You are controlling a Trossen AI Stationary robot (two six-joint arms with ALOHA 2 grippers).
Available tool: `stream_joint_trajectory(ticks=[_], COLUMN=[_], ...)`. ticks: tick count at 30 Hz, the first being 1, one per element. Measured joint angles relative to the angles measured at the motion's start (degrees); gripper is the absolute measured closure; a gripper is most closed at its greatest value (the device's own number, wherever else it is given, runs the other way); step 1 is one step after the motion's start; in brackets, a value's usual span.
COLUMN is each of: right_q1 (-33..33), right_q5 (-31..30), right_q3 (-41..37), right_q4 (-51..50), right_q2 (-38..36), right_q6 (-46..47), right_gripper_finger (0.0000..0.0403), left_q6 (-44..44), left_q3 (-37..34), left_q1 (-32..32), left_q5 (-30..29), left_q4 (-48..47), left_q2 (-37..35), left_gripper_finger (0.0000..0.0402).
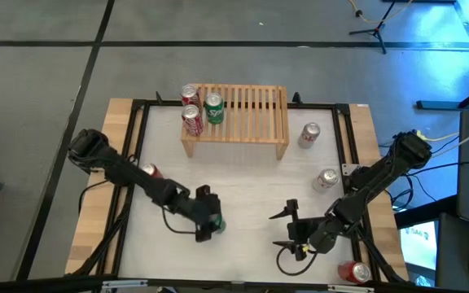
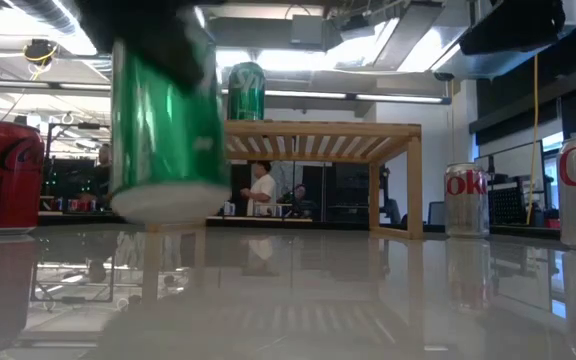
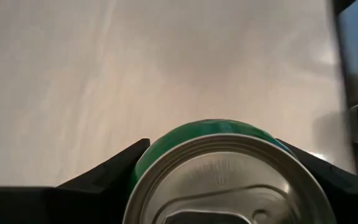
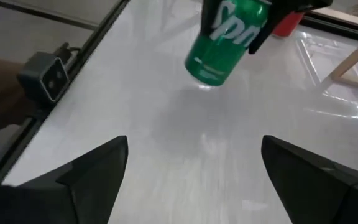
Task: Place canned beverage on shelf
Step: Put the green soda can on the shelf aligned with the other green soda can
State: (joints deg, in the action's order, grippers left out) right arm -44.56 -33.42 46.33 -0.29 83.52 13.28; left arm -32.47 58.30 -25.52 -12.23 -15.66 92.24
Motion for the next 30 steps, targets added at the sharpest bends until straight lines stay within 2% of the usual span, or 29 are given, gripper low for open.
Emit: stream_joint_trajectory(ticks=[6,11,20,26,30], right_q1=[0.0,-0.02,-0.02,-0.02,-0.02], right_q5=[-0.01,-0.01,-0.01,-0.01,-0.01], right_q3=[0.0,0.0,0.0,0.0,0.0], right_q4=[-0.07,0.11,0.17,0.15,0.19], right_q2=[0.01,0.01,0.01,0.01,0.01], right_q6=[-0.02,-0.02,0.08,0.13,0.15], right_gripper_finger=[0.0041,0.004,0.004,0.004,0.004], left_q6=[0.9,1.09,2.2,2.25,-0.19], left_q3=[-0.01,-0.06,-0.01,-0.01,-0.01], left_q1=[0.26,0.28,0.02,-0.27,-1.62], left_q5=[-1.05,0.32,1.24,2.79,1.17], left_q4=[-3.36,-4.36,-2.2,-2.75,-4.07], left_q2=[0.31,1.74,1.69,1.02,-1.01], left_gripper_finger=[0.0125,0.0124,0.0066,0.0065,0.0066])
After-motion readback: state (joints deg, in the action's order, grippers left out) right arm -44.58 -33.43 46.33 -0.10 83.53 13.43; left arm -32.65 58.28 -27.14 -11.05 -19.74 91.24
